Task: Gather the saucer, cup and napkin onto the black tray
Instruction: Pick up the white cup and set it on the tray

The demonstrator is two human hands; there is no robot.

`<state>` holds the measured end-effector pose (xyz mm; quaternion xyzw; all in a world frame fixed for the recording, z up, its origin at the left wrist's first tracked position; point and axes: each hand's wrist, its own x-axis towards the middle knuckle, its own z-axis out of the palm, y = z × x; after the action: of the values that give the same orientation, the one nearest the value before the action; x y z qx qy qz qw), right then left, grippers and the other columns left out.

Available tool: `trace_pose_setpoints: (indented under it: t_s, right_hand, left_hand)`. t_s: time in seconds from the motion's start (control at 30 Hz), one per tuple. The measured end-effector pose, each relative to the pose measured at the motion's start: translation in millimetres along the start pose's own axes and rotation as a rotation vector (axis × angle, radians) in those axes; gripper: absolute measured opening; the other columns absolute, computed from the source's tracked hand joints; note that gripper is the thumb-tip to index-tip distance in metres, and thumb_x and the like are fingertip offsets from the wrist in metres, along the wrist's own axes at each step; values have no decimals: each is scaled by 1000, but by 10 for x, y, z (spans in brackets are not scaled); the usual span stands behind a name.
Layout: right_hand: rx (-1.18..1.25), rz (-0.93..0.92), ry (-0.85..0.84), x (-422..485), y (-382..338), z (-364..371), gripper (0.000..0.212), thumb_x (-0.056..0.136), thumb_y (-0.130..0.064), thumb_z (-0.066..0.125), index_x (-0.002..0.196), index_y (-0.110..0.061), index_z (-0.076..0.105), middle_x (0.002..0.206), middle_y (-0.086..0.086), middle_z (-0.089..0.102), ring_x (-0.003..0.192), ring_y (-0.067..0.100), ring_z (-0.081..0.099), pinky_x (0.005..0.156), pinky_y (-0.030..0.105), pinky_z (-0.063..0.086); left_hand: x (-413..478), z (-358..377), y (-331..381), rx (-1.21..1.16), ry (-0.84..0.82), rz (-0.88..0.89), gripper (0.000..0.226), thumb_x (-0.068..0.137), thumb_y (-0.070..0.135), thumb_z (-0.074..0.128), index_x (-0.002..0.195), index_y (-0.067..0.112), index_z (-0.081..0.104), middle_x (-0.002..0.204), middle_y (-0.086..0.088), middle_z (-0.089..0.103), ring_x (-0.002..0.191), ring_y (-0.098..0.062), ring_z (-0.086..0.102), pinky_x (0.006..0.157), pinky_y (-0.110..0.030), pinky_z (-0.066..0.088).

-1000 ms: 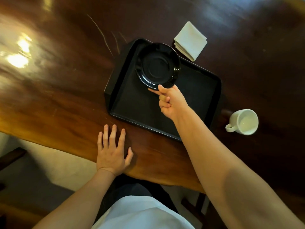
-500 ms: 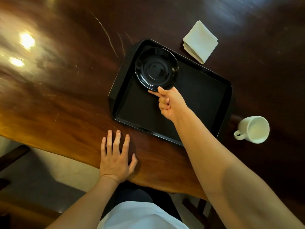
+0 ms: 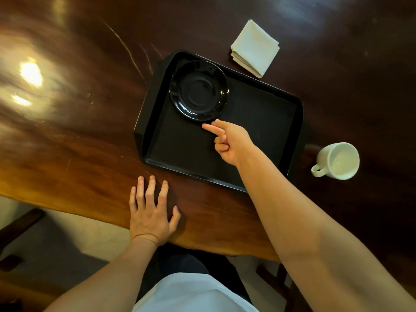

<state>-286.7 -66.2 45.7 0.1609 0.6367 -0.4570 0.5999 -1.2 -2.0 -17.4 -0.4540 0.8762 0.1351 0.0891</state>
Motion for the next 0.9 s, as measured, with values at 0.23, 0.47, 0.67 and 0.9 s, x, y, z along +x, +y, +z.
trace_pose_setpoints:
  t_s: [0.23, 0.47, 0.67, 0.9]
  right_hand:
    - [74, 9, 38, -236, 118, -436, 26, 105, -14, 47, 128, -6, 55, 121, 12, 71, 36, 3, 35, 32, 13, 28]
    - [118, -9, 92, -422, 341, -809, 22, 105, -17, 46, 122, -7, 57, 122, 11, 71, 38, 5, 35, 33, 12, 28]
    - [172, -52, 157, -577, 443, -1136, 26, 107, -22, 43, 122, -6, 57, 123, 9, 71, 38, 5, 36, 33, 12, 29]
    - [271, -123, 281, -794, 518, -1630, 24, 107, -23, 43, 116, -7, 58, 120, 8, 72, 39, 5, 39, 34, 13, 30]
  left_hand:
    - [-4, -11, 19, -36, 45, -24, 72, 83, 54, 45, 143, 14, 47, 156, -22, 35, 150, -45, 24, 121, -59, 17]
    - [-22, -9, 41, -57, 77, -45, 71, 84, 54, 48, 144, 16, 45, 157, -21, 35, 150, -43, 23, 122, -57, 16]
    - [-33, -12, 46, -69, 80, -65, 72, 85, 54, 51, 146, 17, 43, 159, -19, 33, 151, -42, 21, 123, -56, 13]
    - [-44, -13, 66, -75, 66, -88, 75, 86, 58, 48, 149, 18, 41, 161, -18, 30, 153, -40, 18, 124, -54, 10]
